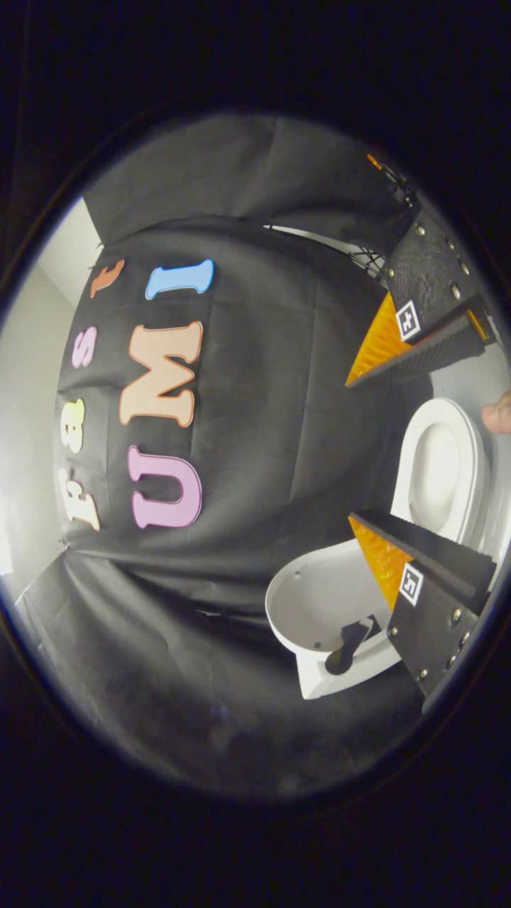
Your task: Open the toilet lid.
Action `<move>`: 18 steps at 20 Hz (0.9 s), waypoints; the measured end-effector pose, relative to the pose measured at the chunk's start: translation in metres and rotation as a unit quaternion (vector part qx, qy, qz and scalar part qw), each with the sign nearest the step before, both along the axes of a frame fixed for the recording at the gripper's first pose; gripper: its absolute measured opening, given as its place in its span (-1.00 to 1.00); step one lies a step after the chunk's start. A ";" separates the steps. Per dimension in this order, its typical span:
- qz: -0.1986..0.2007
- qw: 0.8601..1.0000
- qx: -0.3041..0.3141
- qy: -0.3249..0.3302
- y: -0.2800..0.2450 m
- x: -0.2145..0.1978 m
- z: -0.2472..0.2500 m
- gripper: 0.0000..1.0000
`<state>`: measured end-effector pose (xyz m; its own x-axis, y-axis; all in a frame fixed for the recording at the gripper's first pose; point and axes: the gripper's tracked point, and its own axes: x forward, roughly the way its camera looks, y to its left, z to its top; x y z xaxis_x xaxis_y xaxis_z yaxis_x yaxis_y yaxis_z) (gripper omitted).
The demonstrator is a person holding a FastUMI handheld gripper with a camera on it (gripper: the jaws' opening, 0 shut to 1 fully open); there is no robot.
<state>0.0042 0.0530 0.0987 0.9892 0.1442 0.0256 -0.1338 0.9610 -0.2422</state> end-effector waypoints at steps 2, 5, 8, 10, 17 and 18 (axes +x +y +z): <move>-0.004 1.000 0.001 -0.006 -0.004 -0.002 0.002 0.96; 0.003 1.000 0.021 0.004 -0.008 -0.004 -0.001 0.96; -0.003 0.999 0.049 0.005 -0.019 -0.003 0.004 0.96; -0.003 0.998 0.063 0.007 -0.024 -0.003 0.006 0.96; -0.017 0.997 0.075 -0.003 -0.047 -0.006 0.016 0.96; -0.020 0.997 0.079 -0.003 -0.051 -0.006 0.017 0.96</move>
<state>-0.0014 0.0018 0.1157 0.9938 0.0991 0.0503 -0.0944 0.9916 -0.0884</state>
